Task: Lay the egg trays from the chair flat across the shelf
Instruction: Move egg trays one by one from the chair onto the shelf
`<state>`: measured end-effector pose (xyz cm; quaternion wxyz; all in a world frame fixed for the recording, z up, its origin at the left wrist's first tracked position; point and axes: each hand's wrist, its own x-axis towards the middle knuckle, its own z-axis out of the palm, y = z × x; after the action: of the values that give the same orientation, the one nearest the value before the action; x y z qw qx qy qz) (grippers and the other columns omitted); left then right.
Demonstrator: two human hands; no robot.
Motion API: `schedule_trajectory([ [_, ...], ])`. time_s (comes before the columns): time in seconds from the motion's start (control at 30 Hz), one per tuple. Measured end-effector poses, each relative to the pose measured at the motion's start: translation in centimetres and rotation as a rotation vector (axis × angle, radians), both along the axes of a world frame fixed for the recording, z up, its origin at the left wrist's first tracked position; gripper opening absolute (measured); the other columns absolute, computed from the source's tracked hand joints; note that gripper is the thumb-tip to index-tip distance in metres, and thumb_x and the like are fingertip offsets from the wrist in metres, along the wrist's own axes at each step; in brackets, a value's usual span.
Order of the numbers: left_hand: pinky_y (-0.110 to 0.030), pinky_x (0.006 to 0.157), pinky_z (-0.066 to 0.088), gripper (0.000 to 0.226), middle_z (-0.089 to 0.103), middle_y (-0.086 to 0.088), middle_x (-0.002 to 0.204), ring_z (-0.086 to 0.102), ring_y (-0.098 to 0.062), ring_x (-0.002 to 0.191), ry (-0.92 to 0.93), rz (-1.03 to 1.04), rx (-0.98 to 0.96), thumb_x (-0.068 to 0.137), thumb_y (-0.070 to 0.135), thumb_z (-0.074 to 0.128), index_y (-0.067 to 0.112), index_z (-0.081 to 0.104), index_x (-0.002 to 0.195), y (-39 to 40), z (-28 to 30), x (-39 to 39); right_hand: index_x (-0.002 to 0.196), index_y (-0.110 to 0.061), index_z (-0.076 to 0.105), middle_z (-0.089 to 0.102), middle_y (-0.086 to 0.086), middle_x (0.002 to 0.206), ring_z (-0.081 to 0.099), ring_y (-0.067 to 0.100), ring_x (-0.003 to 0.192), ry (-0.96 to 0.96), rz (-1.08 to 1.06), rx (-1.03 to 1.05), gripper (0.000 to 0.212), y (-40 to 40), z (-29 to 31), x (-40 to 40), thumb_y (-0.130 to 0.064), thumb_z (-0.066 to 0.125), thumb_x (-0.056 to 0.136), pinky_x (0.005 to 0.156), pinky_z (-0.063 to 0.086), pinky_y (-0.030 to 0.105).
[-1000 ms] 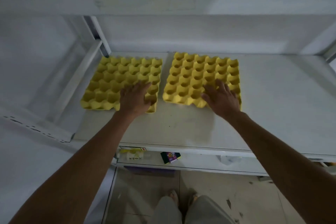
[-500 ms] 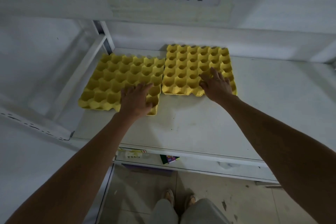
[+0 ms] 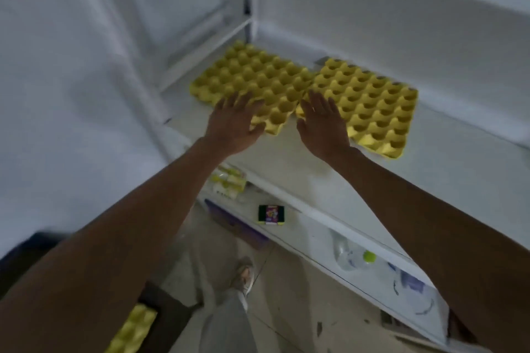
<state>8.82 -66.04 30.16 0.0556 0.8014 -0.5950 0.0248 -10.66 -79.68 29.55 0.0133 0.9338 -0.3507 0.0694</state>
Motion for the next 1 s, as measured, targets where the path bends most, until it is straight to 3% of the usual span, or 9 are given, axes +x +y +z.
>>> schedule_trajectory([
  [0.27,-0.048,0.123,0.026,0.064,0.027,-0.004,0.168,0.024,-0.031,0.155,0.187,0.536,0.026,0.100,0.052,0.046,0.025,0.036,0.158,27.3,-1.9,-8.3,0.161,-0.003,0.030,0.022,0.017,0.170,0.021,0.031,0.158,0.141,0.510,0.109,0.060,18.5,-1.4,0.5,-0.032,0.039,0.109,0.129,0.010,0.044],
  [0.43,-0.050,0.119,0.032,0.065,0.036,-0.006,0.162,0.031,-0.032,0.150,0.296,0.842,0.213,0.096,0.055,0.045,0.024,0.039,0.154,43.3,-4.9,-14.1,0.139,-0.002,0.054,0.052,0.020,0.144,0.050,0.034,0.136,0.337,0.659,0.251,0.050,29.9,-4.3,-0.5,-0.031,0.031,0.106,0.111,0.040,0.041],
  [0.53,-0.049,0.118,0.033,0.068,0.033,-0.006,0.164,0.027,-0.032,0.152,0.394,0.990,0.313,0.097,0.056,0.046,0.023,0.037,0.155,51.4,-7.3,-16.1,0.134,0.001,0.056,0.056,0.022,0.138,0.055,0.037,0.130,0.500,0.698,0.402,0.043,36.0,-7.1,0.9,-0.028,0.042,0.106,0.104,0.046,0.042],
  [0.63,-0.048,0.116,0.036,0.068,0.032,-0.007,0.165,0.027,-0.031,0.151,0.513,1.082,0.328,0.098,0.053,0.048,0.020,0.035,0.156,57.0,-10.7,-16.1,0.139,0.000,0.054,0.056,0.021,0.142,0.057,0.036,0.128,0.657,0.718,0.482,0.044,40.9,-10.8,3.9,-0.027,0.042,0.106,0.103,0.049,0.042],
  [0.77,-0.048,0.108,0.044,0.065,0.041,-0.010,0.157,0.038,-0.032,0.144,0.666,1.201,0.339,0.097,0.045,0.052,0.016,0.037,0.153,62.0,-16.4,-13.8,0.148,-0.004,0.048,0.048,0.018,0.152,0.048,0.032,0.140,0.762,0.664,0.614,0.049,46.0,-16.5,8.0,-0.032,0.040,0.109,0.114,0.040,0.040],
  [0.9,-0.051,0.105,0.047,0.061,0.046,-0.014,0.150,0.046,-0.036,0.138,0.866,1.289,0.325,0.098,0.037,0.053,0.011,0.038,0.152,64.7,-22.0,-10.2,0.127,-0.005,0.060,0.060,0.015,0.133,0.057,0.033,0.125,0.743,0.573,0.647,0.035,49.7,-21.6,12.1,-0.028,0.044,0.106,0.102,0.045,0.042],
  [1.0,-0.048,0.097,0.051,0.048,0.056,-0.018,0.137,0.055,-0.038,0.126,0.923,1.391,0.240,0.097,0.027,0.055,0.006,0.050,0.140,66.0,-26.1,-7.8,0.117,-0.011,0.065,0.065,0.010,0.117,0.062,0.030,0.113,0.676,0.526,0.656,0.026,51.1,-25.0,15.7,-0.023,0.050,0.100,0.089,0.048,0.038],
])
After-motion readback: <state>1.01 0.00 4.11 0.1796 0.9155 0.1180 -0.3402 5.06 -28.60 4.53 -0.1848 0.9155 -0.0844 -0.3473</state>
